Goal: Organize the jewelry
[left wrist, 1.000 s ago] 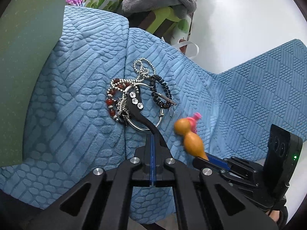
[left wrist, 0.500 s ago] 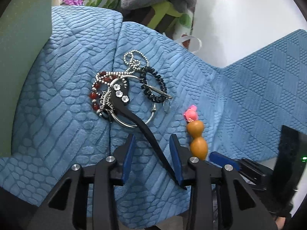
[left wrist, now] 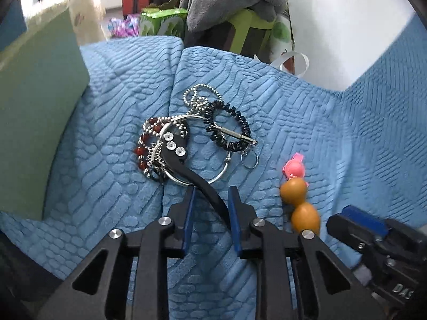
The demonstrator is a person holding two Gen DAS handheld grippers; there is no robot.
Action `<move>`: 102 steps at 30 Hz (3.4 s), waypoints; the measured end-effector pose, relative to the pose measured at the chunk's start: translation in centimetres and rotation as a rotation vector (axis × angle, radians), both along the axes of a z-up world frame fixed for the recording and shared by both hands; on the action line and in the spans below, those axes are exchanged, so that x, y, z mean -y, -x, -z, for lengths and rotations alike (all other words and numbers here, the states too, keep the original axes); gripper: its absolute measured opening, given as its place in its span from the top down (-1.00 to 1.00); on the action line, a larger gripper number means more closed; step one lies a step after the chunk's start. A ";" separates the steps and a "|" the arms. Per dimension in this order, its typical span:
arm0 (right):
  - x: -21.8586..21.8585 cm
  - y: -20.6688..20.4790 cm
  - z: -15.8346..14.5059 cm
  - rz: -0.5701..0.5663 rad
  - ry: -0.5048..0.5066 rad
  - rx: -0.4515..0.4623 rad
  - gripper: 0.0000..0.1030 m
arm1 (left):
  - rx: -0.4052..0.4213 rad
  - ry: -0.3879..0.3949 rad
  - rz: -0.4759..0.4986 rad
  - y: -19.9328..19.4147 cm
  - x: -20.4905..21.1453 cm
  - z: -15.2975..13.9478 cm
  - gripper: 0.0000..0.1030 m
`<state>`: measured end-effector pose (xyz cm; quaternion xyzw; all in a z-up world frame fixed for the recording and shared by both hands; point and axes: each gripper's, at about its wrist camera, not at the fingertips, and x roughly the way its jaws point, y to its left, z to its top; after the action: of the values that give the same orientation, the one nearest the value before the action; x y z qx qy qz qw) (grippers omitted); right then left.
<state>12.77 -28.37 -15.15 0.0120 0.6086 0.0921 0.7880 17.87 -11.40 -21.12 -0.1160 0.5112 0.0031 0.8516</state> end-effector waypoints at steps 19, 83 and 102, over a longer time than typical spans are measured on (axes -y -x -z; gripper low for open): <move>-2.0 -0.3 1.4 -0.078 0.044 -0.020 0.29 | -0.070 0.098 0.113 2.5 -2.5 -1.0 0.89; -29.2 -3.3 -8.4 -0.271 -0.053 0.203 0.47 | 0.289 0.132 -0.088 5.1 -27.1 -16.8 0.89; -34.3 -5.7 0.5 -0.367 0.023 0.043 0.47 | 0.090 0.195 -0.202 2.0 -31.8 -8.6 0.89</move>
<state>18.49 5.95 -15.69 -0.1102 0.5844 0.2278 0.7710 15.85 20.44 -12.56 -0.2491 0.4562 0.0339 0.8536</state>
